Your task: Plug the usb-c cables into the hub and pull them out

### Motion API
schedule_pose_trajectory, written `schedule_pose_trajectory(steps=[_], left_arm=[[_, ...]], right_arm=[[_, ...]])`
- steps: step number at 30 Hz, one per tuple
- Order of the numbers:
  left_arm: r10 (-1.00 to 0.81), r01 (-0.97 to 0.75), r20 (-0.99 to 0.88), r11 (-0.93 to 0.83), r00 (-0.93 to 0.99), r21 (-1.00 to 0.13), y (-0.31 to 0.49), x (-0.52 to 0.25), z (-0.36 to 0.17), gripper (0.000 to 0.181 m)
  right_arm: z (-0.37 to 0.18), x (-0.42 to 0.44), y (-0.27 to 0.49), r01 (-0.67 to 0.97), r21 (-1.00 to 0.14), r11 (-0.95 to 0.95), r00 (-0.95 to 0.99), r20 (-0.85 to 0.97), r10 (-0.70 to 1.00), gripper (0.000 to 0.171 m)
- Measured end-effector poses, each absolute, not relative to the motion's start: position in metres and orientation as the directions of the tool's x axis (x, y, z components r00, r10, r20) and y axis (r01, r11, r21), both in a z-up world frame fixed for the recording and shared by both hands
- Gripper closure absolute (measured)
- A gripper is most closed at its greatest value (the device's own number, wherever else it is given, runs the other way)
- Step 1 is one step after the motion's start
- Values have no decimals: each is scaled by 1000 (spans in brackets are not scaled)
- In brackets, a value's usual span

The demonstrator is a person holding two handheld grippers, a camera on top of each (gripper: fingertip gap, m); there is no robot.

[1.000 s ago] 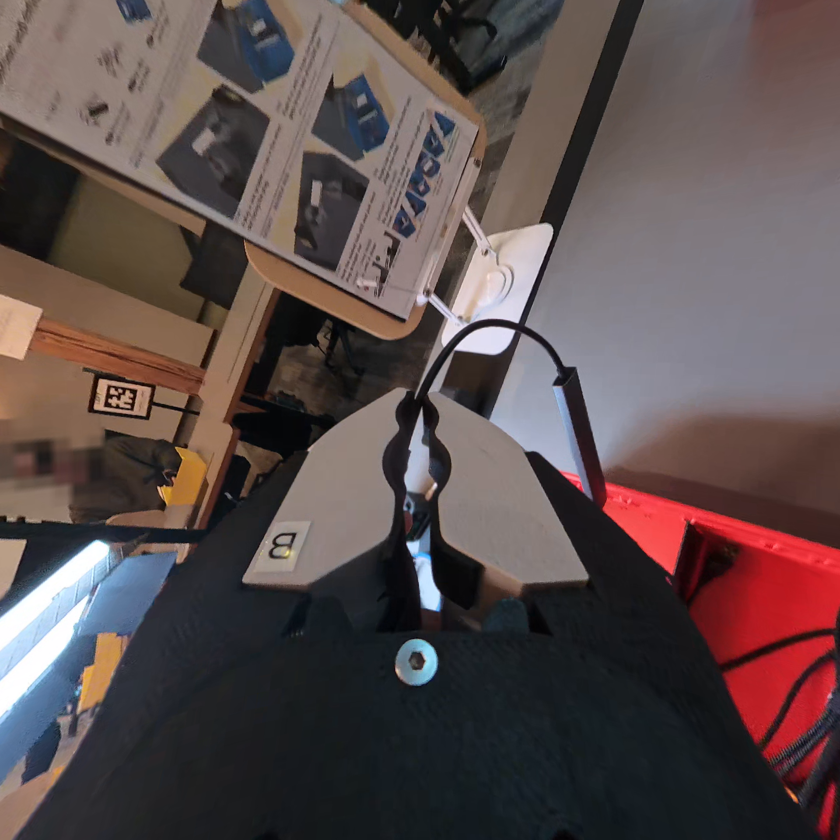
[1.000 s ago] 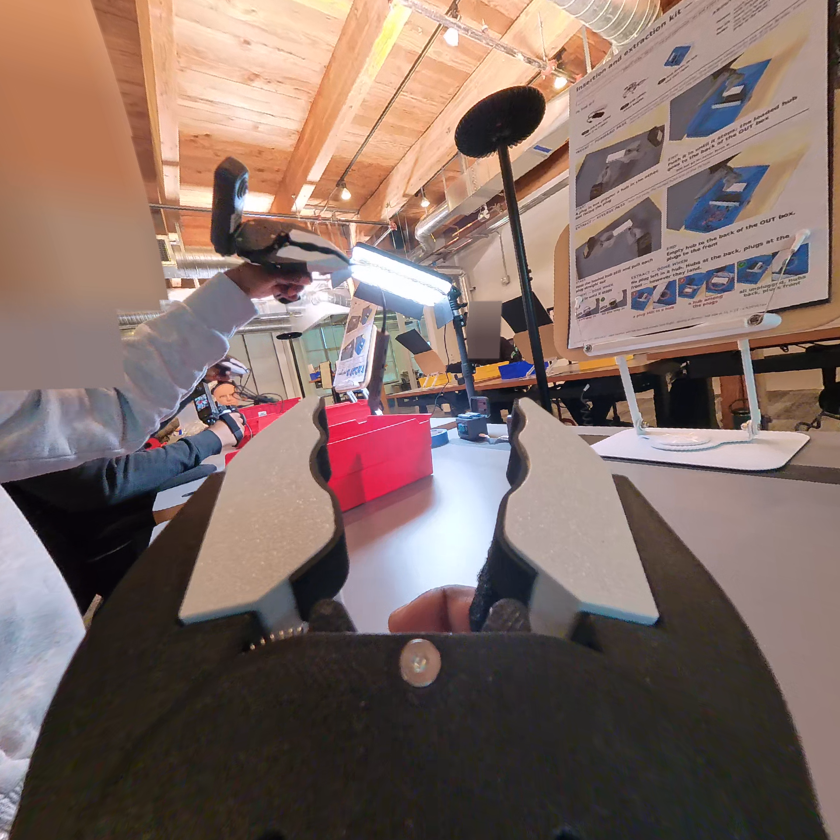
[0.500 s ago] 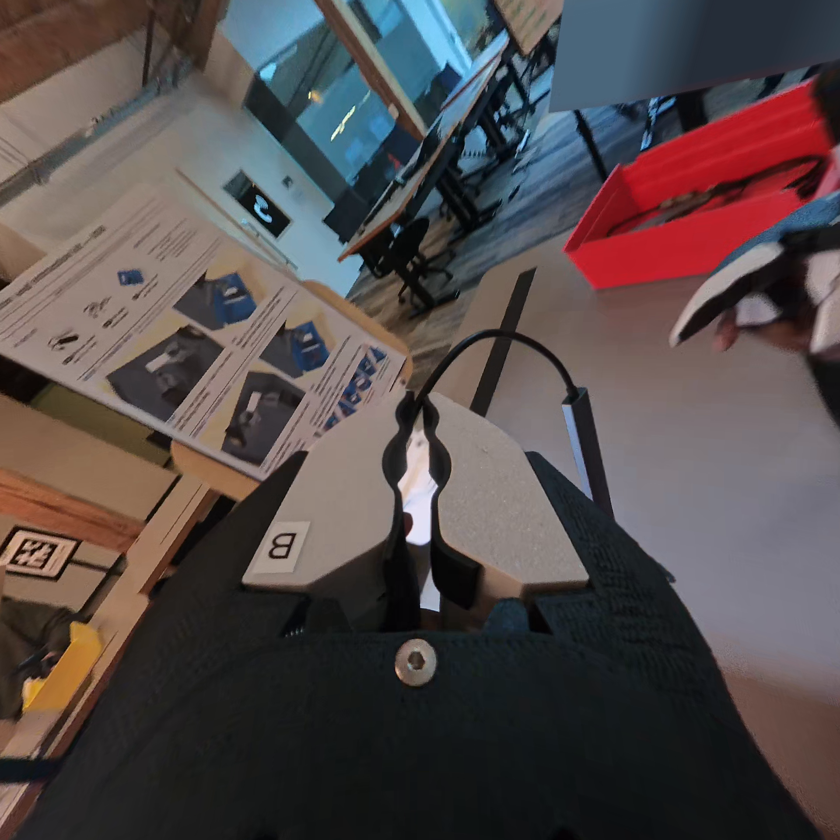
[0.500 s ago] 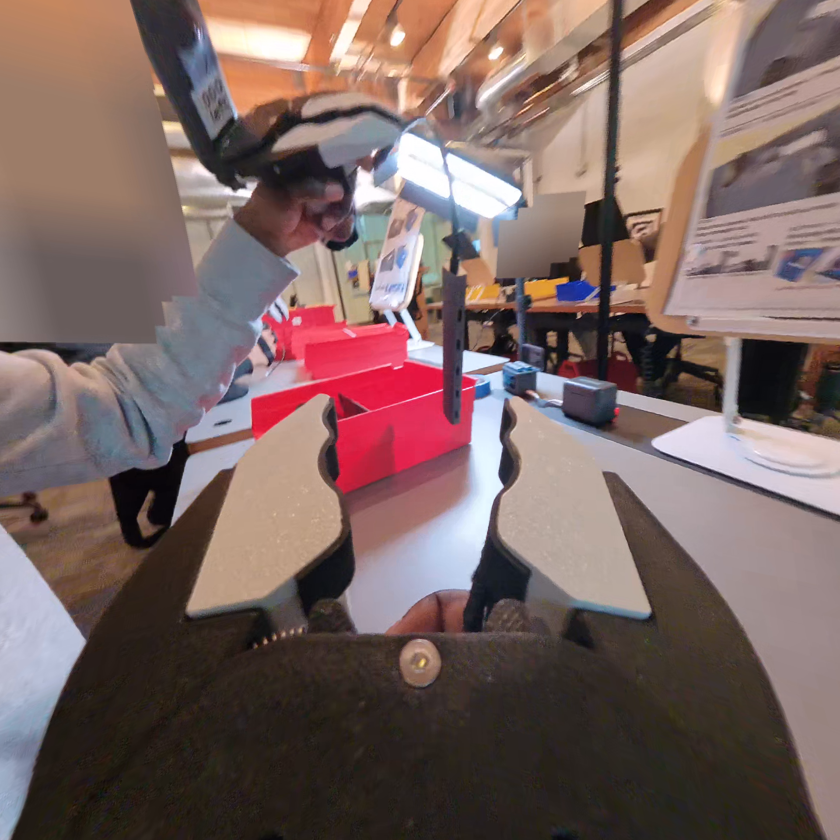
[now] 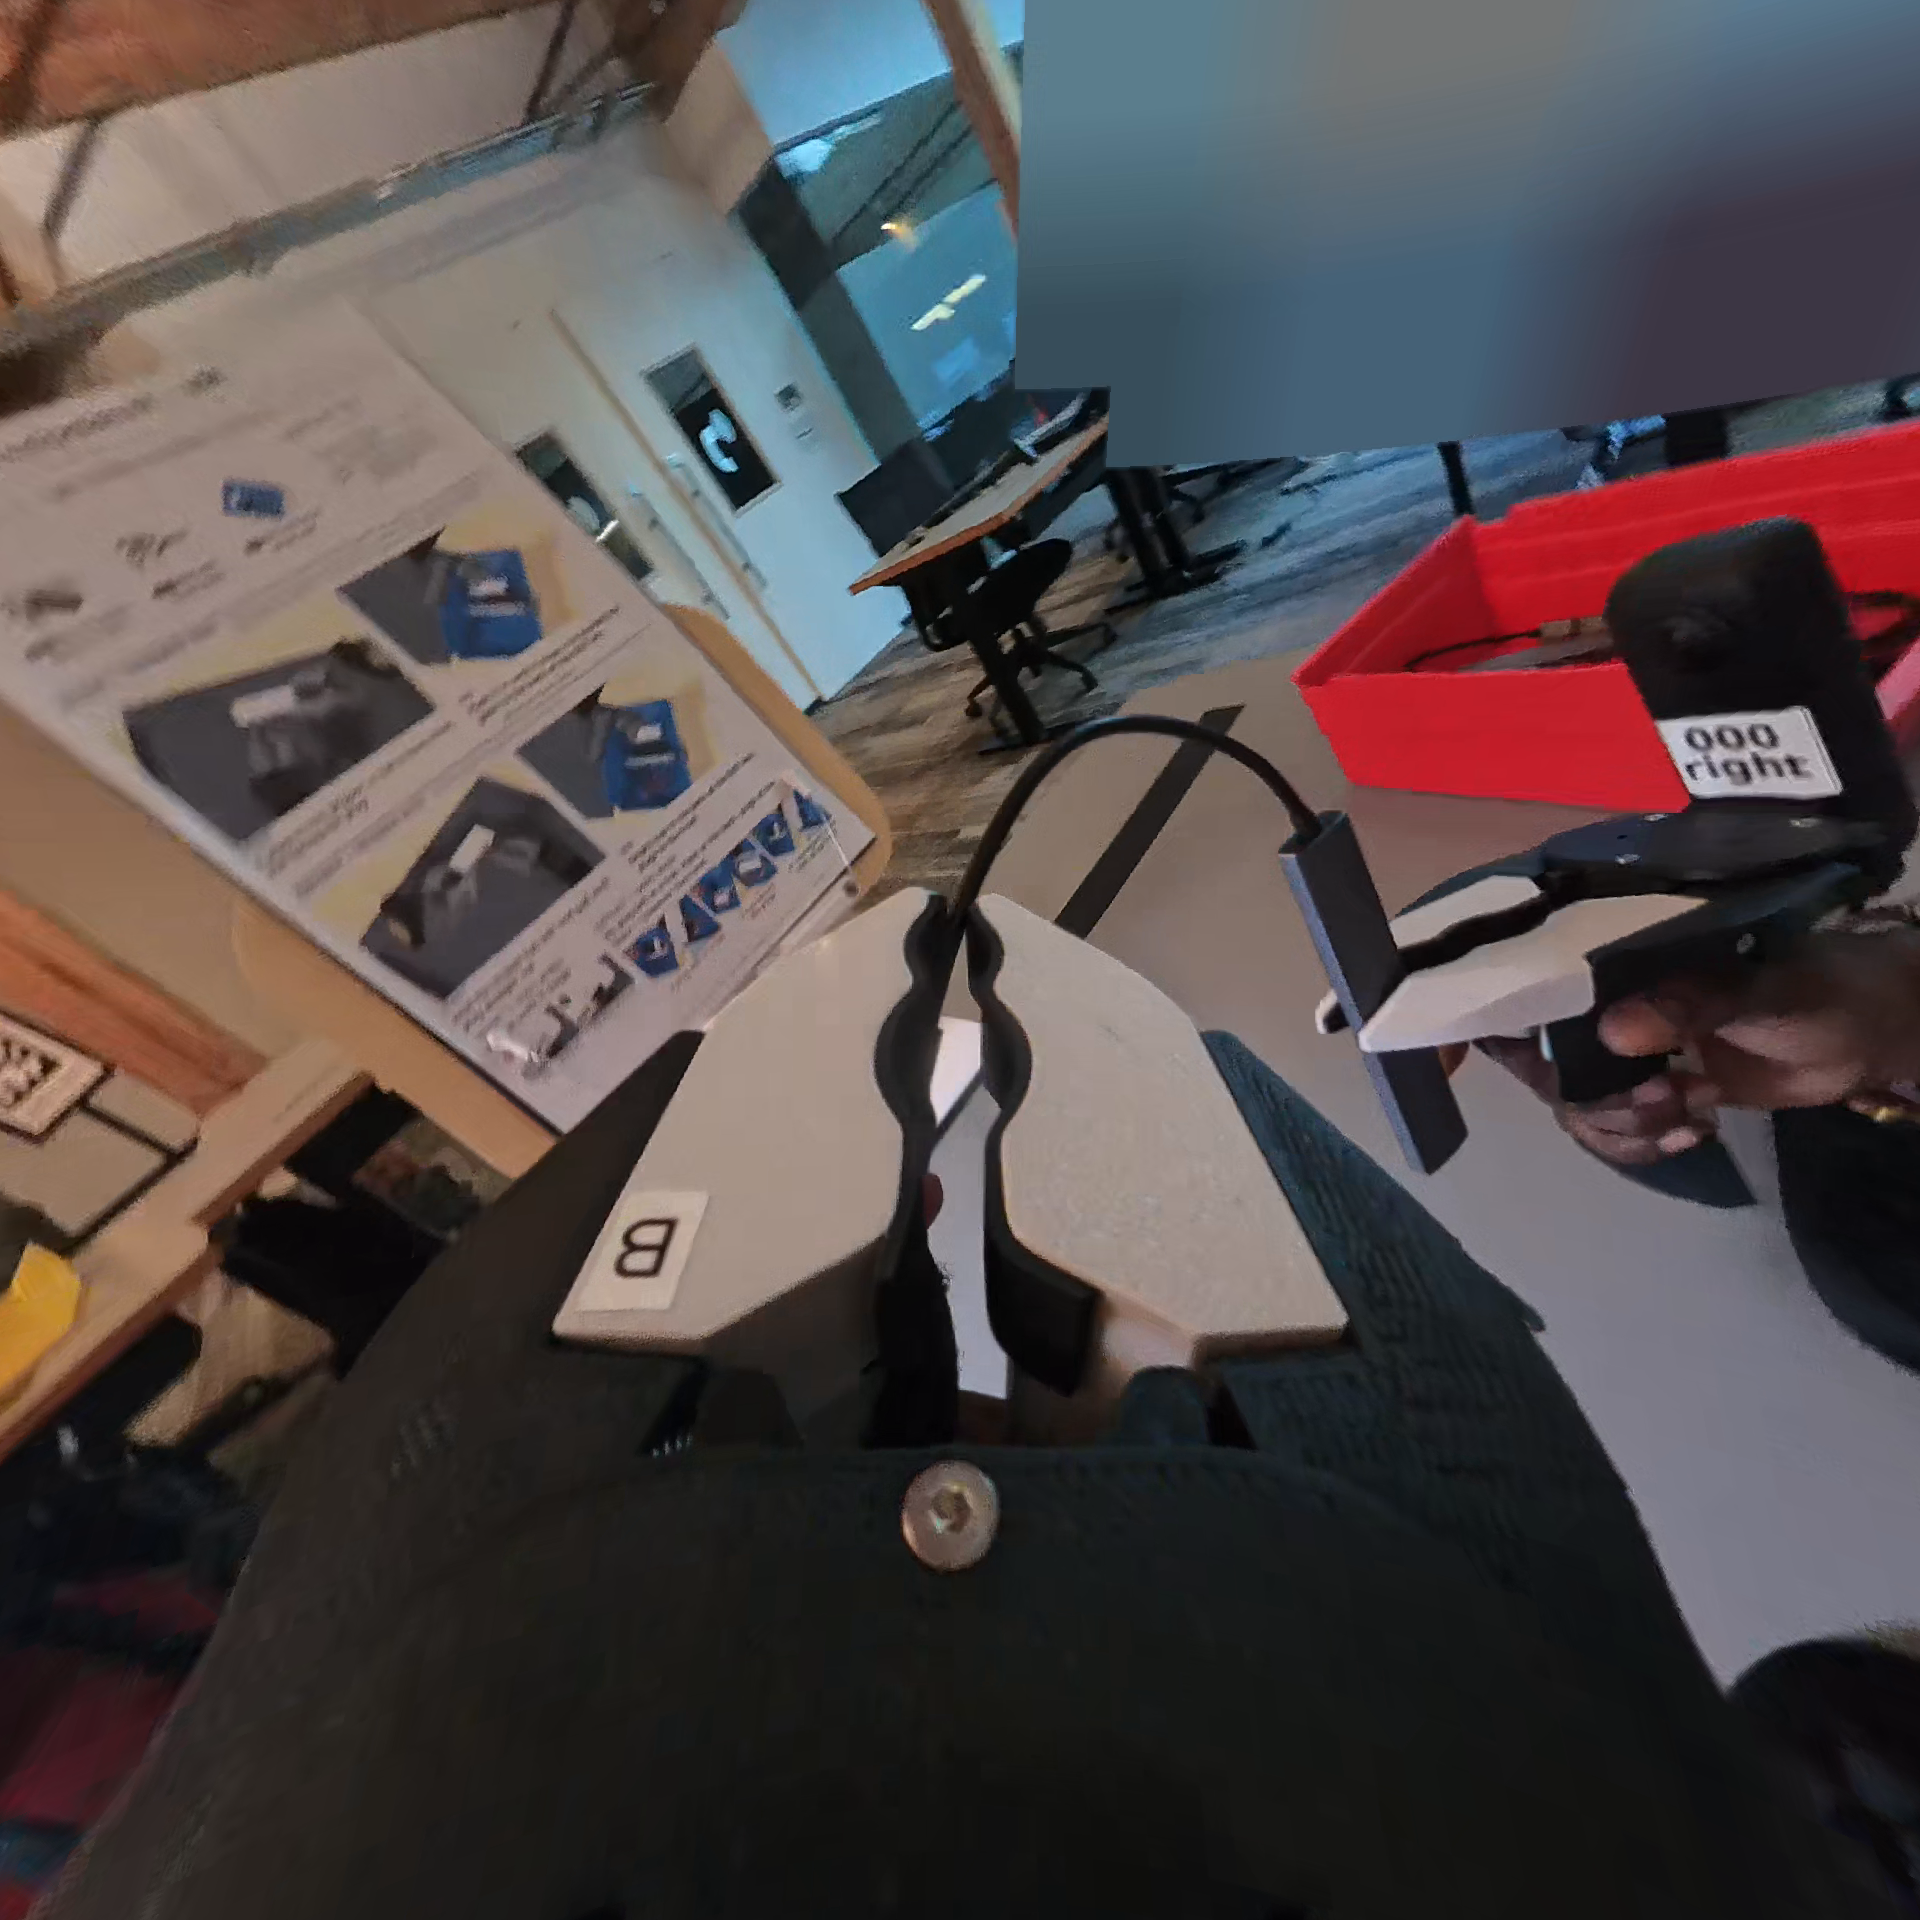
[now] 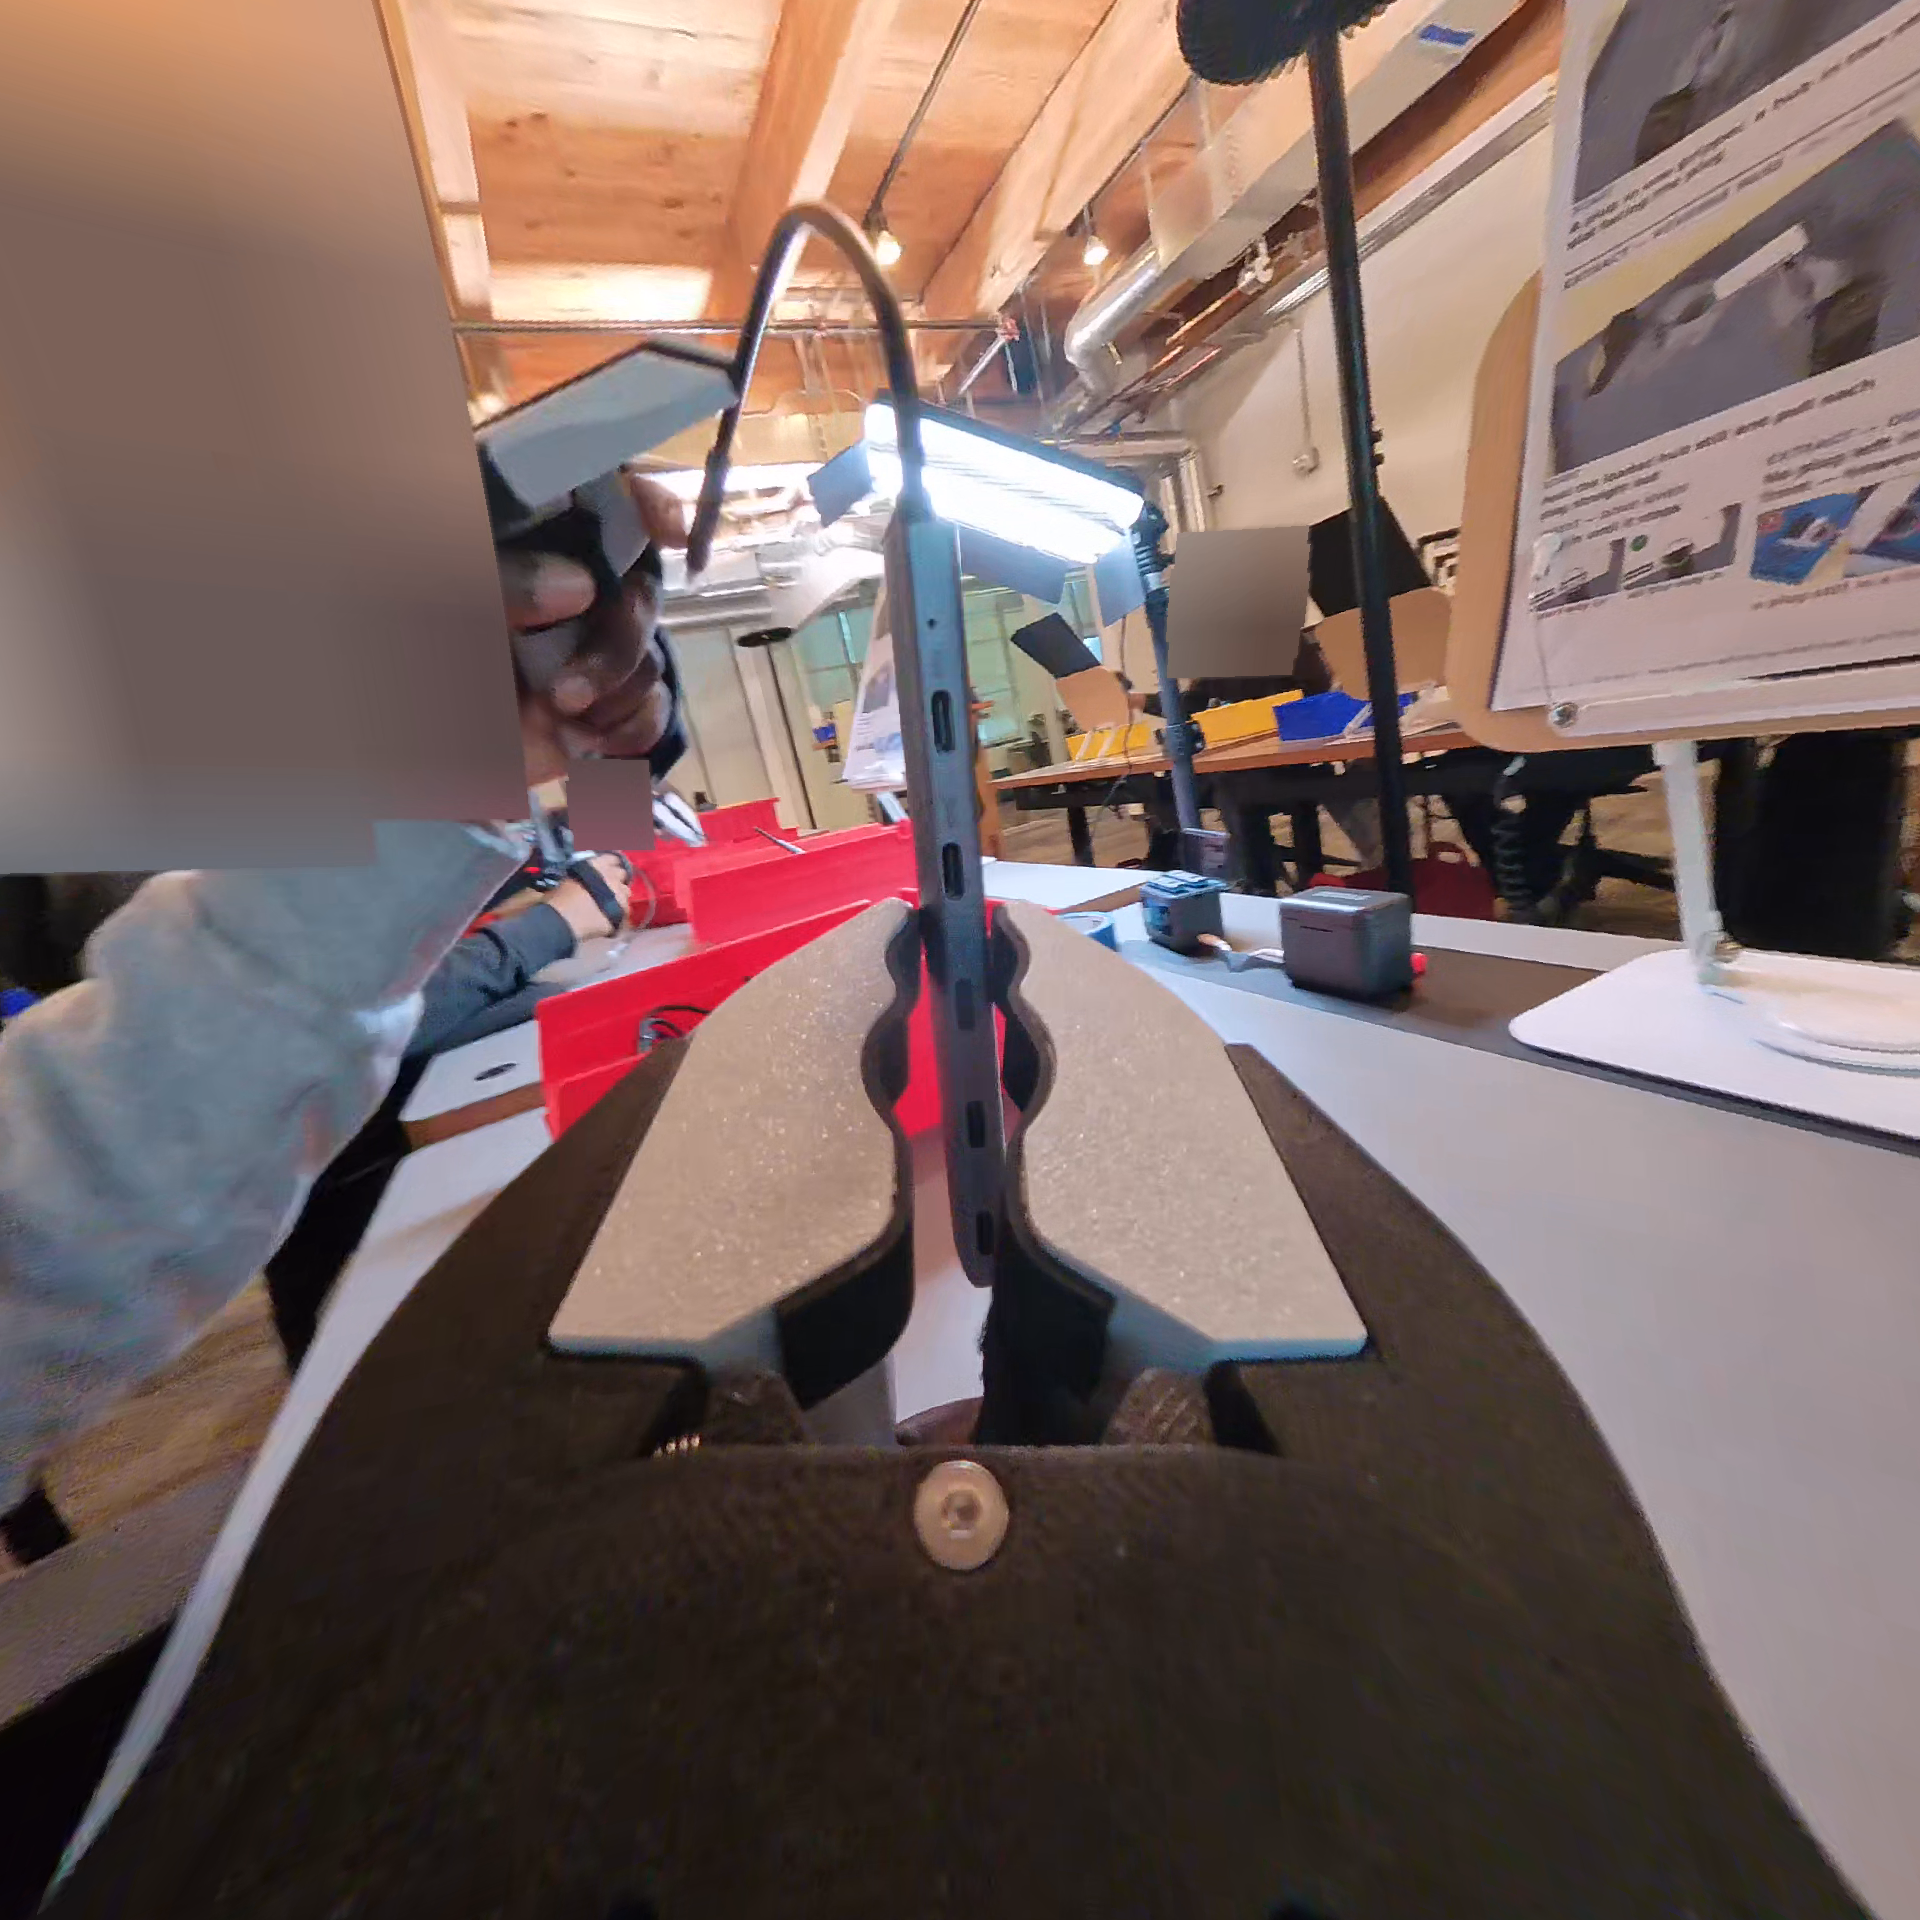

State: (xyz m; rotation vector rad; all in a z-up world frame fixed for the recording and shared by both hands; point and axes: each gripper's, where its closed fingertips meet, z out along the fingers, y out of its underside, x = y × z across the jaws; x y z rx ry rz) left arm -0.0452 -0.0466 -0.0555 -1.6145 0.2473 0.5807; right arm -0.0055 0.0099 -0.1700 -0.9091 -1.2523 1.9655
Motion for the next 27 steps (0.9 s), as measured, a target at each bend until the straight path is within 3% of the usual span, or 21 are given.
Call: schedule_pose_trajectory(steps=[5, 10, 16, 23, 24, 26, 27], left_arm=[[301, -351, -359, -82, 884, -933, -73, -43, -99, 177], [386, -120, -83, 73, 919, -990, -97, -50, -134, 171], [204, 27, 63, 173, 977, -985, -76, -7, -161, 147], [74, 220, 229, 111, 971, -969, -20, 11, -188, 130], [45, 260, 267, 127, 963, -957, -17, 13, -187, 130], [5, 307, 313, 175, 950, -935, -17, 12, -185, 156], [-11, 323, 327, 195, 945, -926, -19, 11, -185, 156]], right_arm=[[-170, -1, 4, -217, -963, -161, -472, -40, 880, 160], [-180, -8, 6, -290, -947, 141, -279, 225, 934, 161], [-183, -10, 18, -289, -928, 236, -174, 294, 940, 161], [-195, 1, -22, -362, -841, 403, -243, 502, 830, 162], [-198, 2, -27, -365, -823, 434, -243, 535, 809, 162], [-203, 2, -35, -368, -799, 475, -246, 576, 780, 161], [-203, 2, -36, -372, -795, 478, -241, 580, 778, 161]])
